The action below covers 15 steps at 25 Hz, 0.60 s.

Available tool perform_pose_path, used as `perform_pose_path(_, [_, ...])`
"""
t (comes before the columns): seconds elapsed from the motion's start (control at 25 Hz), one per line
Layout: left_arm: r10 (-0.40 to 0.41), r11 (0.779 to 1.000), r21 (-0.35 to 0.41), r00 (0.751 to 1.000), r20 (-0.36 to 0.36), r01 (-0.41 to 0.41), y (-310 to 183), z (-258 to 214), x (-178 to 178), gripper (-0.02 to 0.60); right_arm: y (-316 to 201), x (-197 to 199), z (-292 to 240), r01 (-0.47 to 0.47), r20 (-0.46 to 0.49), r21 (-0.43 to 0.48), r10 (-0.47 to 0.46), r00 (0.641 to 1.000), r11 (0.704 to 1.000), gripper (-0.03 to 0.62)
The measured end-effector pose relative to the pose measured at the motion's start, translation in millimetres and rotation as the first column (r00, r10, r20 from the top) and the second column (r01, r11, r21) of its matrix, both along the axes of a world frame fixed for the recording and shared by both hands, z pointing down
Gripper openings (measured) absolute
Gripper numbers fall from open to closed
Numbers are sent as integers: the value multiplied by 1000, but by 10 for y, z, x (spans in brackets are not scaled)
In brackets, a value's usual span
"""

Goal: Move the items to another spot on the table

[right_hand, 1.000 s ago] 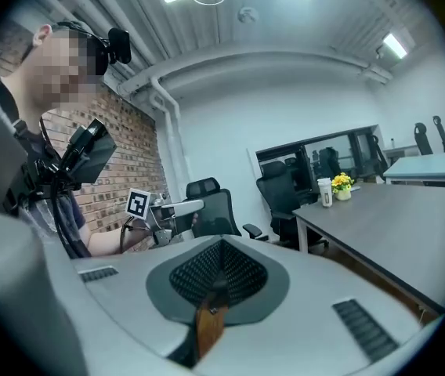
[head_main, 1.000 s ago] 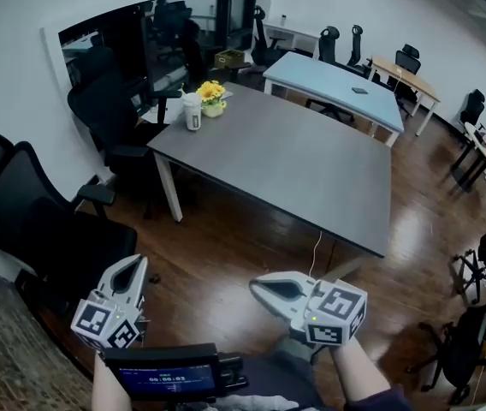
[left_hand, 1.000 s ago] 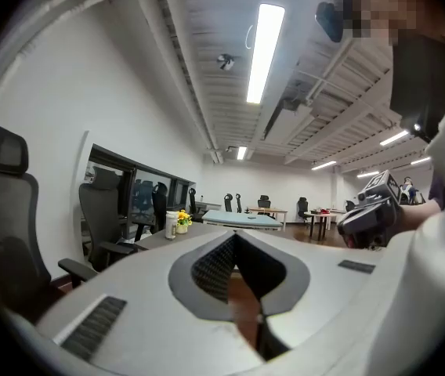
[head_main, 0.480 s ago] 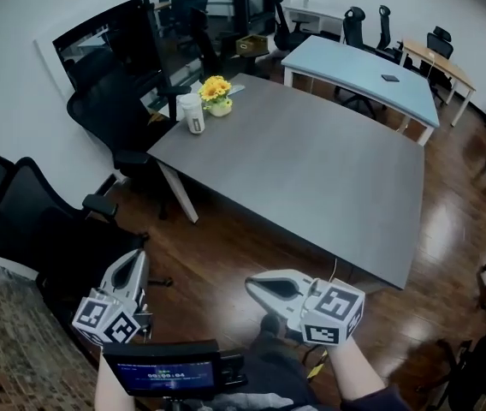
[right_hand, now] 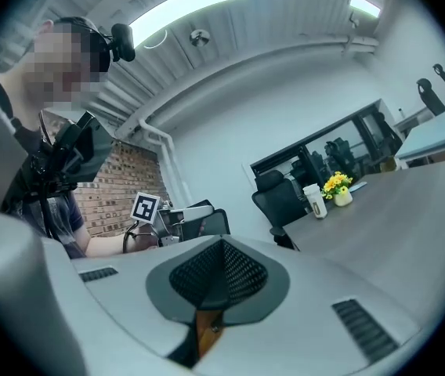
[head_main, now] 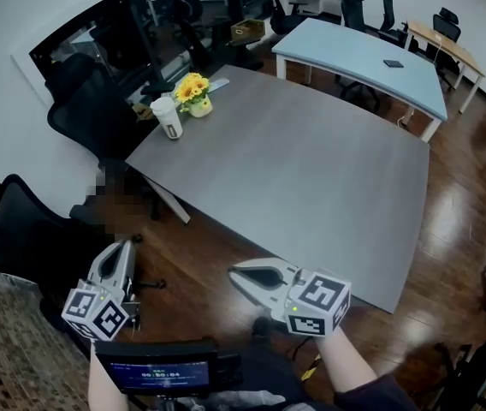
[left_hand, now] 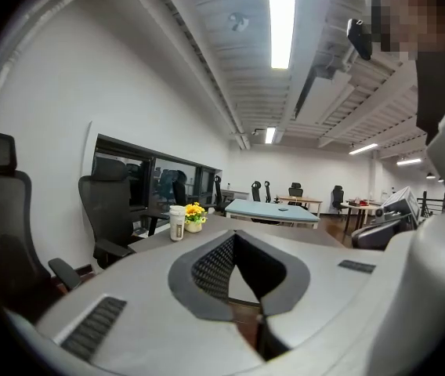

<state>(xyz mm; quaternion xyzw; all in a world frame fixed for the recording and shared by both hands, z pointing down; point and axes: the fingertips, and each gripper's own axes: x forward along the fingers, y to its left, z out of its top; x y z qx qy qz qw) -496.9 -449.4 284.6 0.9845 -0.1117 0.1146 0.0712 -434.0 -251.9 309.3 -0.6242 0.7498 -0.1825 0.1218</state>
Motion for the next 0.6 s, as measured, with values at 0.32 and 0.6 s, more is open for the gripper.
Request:
perform_pose_path(0.32, [78,996,40,997,1,-78,-149,10,504,20,-234,302,8,-18,-3,-14,18,1000,1000,-18])
perform_pose_path(0.6, [246,963,105,969,20,-247,-657,185,986,20,-879,635,79,-86,-195,-64,72,978,994,-18])
